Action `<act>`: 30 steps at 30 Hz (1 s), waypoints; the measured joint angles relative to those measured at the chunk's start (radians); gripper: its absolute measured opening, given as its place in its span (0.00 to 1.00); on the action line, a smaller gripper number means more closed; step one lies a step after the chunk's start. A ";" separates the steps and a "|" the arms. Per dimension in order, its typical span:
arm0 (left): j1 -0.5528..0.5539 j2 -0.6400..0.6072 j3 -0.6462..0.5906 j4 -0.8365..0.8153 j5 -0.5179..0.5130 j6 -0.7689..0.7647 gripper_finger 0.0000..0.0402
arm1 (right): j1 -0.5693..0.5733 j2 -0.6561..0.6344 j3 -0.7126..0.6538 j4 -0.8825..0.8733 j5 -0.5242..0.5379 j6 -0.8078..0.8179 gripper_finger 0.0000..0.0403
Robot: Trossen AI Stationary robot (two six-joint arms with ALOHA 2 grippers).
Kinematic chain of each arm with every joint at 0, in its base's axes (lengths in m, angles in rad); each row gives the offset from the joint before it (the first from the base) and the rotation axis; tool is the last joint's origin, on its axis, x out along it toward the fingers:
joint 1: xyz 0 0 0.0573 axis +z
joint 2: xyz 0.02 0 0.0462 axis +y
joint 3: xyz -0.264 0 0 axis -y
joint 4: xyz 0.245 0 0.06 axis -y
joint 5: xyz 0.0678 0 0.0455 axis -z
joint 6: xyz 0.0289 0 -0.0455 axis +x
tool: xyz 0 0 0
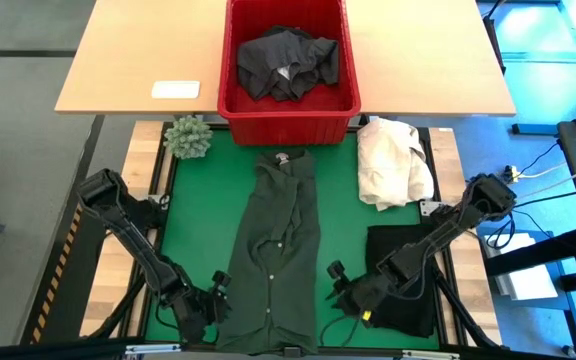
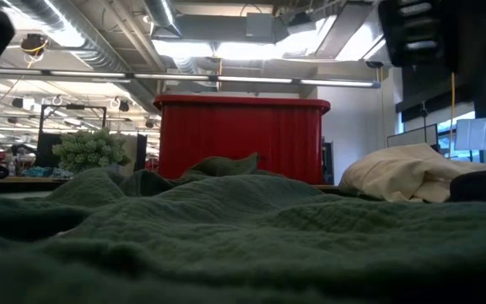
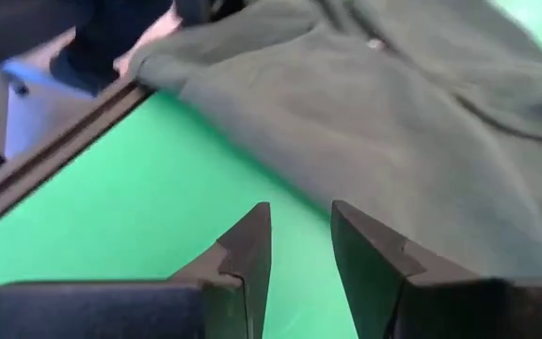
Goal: Fold laundry
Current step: Fold the green polo shirt
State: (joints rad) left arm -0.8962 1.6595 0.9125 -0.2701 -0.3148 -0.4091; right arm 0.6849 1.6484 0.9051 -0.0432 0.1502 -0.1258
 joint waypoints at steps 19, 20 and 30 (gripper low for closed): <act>0.003 0.008 0.134 -0.033 0.035 0.052 0.47 | 0.028 0.108 0.121 0.049 -0.024 -0.084 0.29; 0.000 0.008 0.134 -0.043 0.048 0.052 0.49 | 0.028 0.108 0.121 0.047 -0.030 -0.084 0.29; -0.002 0.045 0.133 -0.176 0.096 0.106 0.63 | 0.001 0.181 0.168 0.040 -0.072 -0.092 0.29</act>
State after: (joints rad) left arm -0.8986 1.7047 1.0451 -0.4457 -0.2187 -0.3026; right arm 0.6855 1.8298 1.0730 -0.0034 0.0778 -0.2175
